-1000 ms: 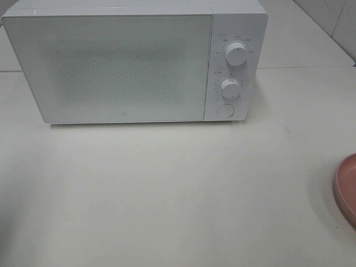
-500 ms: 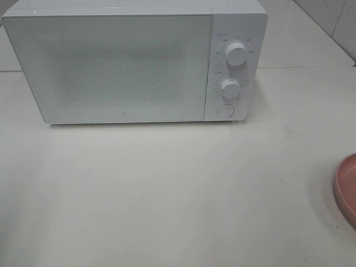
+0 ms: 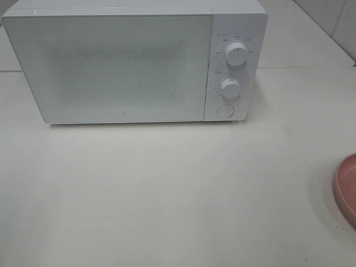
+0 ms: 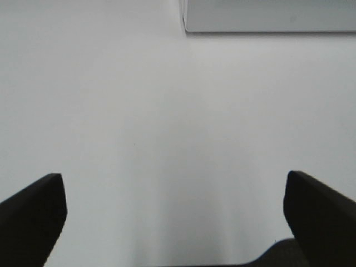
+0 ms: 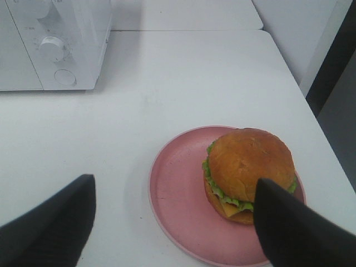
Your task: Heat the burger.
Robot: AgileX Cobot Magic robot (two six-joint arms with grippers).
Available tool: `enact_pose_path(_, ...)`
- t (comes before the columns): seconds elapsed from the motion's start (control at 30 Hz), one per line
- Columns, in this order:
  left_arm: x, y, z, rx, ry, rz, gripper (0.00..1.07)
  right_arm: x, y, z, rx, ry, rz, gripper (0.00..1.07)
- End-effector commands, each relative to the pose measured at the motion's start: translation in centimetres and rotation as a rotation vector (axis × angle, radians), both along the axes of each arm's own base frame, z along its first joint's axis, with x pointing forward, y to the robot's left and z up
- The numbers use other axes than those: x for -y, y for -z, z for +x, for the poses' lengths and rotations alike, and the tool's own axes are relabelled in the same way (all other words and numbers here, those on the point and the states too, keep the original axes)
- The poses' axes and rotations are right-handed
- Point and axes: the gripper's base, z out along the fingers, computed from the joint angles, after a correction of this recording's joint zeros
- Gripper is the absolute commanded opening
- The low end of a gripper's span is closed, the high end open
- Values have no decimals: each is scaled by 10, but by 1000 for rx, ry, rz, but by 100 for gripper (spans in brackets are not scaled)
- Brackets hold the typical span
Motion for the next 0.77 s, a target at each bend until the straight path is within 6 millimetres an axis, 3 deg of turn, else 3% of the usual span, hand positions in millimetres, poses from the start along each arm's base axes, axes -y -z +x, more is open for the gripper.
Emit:
enact_pose_path(0.03, -1, -1, -14, 95, -41, -8, 98, 0, 0, -3, 36, 1, -7, 76)
enact_pose_path(0.3, 0, -2, -38, 246, -47, -9, 98, 0, 0, -3, 36, 1, -7, 76)
enact_pose_path(0.77, 0, -2, -37, 241, -48, -9, 98, 0, 0, -2, 30, 1, -7, 76)
